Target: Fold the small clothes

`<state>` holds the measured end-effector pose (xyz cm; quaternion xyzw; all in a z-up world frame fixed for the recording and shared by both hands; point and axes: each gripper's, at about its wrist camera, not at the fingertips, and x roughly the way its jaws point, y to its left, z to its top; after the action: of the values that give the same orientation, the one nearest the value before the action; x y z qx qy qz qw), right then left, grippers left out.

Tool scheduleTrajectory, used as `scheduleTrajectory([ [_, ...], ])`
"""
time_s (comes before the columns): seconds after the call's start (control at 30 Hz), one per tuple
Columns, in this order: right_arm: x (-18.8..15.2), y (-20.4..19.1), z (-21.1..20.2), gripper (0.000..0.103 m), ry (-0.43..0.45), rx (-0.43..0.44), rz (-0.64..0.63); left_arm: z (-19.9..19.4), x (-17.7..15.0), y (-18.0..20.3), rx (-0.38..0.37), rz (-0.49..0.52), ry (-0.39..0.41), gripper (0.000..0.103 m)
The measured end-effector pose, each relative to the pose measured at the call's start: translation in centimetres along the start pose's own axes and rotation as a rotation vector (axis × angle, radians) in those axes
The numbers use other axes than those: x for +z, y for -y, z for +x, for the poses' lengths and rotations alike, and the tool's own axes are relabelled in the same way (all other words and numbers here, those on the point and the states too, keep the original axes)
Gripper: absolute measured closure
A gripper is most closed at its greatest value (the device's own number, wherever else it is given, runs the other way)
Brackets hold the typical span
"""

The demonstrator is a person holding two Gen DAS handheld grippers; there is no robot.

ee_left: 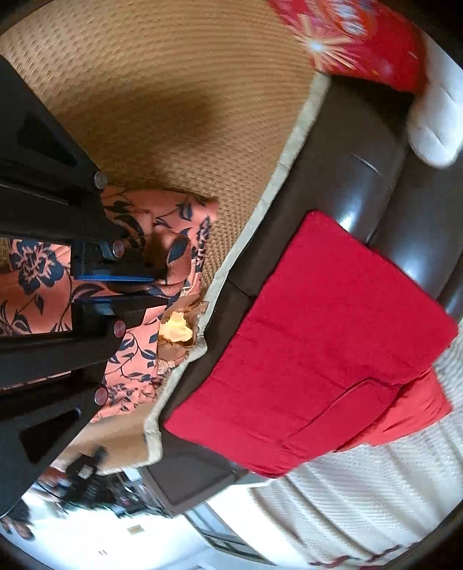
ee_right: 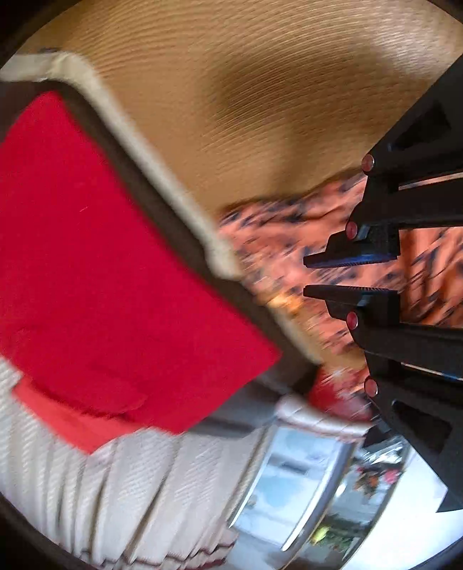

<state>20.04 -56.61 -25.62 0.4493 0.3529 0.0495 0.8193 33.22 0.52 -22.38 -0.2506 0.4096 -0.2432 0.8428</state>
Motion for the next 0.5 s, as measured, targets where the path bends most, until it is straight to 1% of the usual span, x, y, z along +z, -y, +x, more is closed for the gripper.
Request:
scheduleTrajectory([
  [0.03,-1.4,0.6,-0.3,0.089,-0.025,-0.028,0.004,-0.3,-0.2,-0.4,-0.017,-0.034,0.004,0.097],
  [0.07,-2.7,0.9,-0.7,0.087,-0.039,-0.036,0.011,-0.6,-0.5,-0.9,-0.029,-0.058,0.004,0.097],
  [0.13,-5.3,1.4,-1.8,0.070,-0.062,-0.051,0.034,-1.6,-0.9,-0.5,-0.026,-0.043,0.021,0.097],
  [0.17,-7.1,1.6,-2.4,0.038,-0.068,-0.055,0.045,-2.3,-1.0,-0.2,-0.018,-0.032,0.034,0.097],
  [0.2,-9.1,1.7,-3.1,0.011,-0.068,-0.036,0.059,-3.0,-1.4,0.1,-0.014,-0.024,0.045,0.097],
  [0.23,-11.3,1.8,-3.6,0.011,-0.069,-0.020,0.071,-3.8,-1.8,0.4,-0.014,-0.021,0.057,0.097],
  [0.3,-14.0,1.9,-3.5,0.011,-0.143,-0.030,0.095,-5.3,-2.8,0.9,-0.028,-0.025,0.081,0.097],
  [0.33,-16.3,2.0,-3.1,0.011,-0.205,-0.044,0.119,-6.2,-3.4,1.1,-0.038,-0.032,0.088,0.097],
  [0.4,-18.7,2.0,-2.1,0.011,-0.264,-0.092,0.132,-7.5,-4.5,1.4,-0.052,-0.042,0.097,0.097],
  [0.43,-20.3,2.0,-1.6,0.011,-0.290,-0.133,0.130,-8.2,-5.0,1.6,-0.051,-0.042,0.099,0.097],
  [0.5,-22.1,2.0,-0.7,0.012,-0.299,-0.159,0.136,-9.5,-5.9,2.0,-0.046,-0.033,0.097,0.097],
])
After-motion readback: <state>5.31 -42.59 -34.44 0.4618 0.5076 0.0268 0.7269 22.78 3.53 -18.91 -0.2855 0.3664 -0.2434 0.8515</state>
